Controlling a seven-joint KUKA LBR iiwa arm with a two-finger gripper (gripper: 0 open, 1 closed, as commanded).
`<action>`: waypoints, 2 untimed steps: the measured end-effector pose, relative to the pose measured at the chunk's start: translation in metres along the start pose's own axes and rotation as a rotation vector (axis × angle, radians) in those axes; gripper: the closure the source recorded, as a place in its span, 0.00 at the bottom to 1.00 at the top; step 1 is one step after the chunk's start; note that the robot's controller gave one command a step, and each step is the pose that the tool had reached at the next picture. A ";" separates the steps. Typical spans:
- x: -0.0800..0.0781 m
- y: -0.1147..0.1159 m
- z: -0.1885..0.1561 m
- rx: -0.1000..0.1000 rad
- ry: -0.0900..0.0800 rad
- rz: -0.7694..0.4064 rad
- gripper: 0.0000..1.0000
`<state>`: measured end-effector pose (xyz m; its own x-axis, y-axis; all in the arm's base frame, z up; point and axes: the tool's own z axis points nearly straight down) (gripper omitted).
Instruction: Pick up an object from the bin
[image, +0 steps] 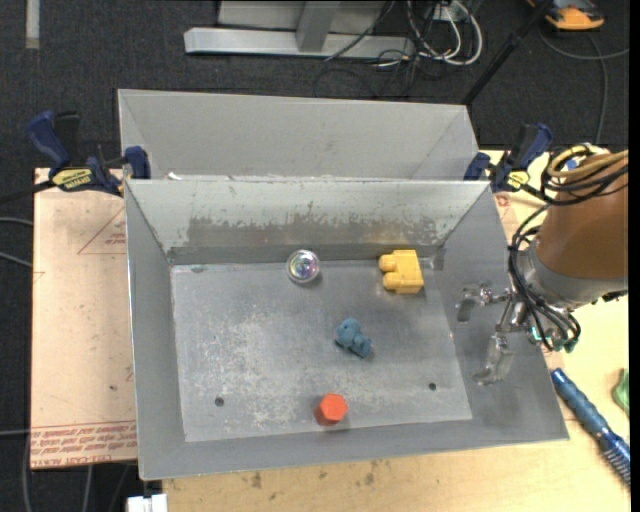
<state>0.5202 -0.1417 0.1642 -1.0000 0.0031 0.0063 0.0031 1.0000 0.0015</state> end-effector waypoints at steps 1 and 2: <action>-0.005 -0.013 -0.012 0.002 -0.009 -0.063 0.00; -0.049 0.078 0.092 -0.004 -0.003 -0.180 0.00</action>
Offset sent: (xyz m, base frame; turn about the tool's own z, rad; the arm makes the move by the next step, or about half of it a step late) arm 0.0038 -0.0129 0.0119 -0.0653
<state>0.5686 -0.0638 0.0721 -0.9845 -0.1755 0.0023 -0.1755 0.9845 0.0058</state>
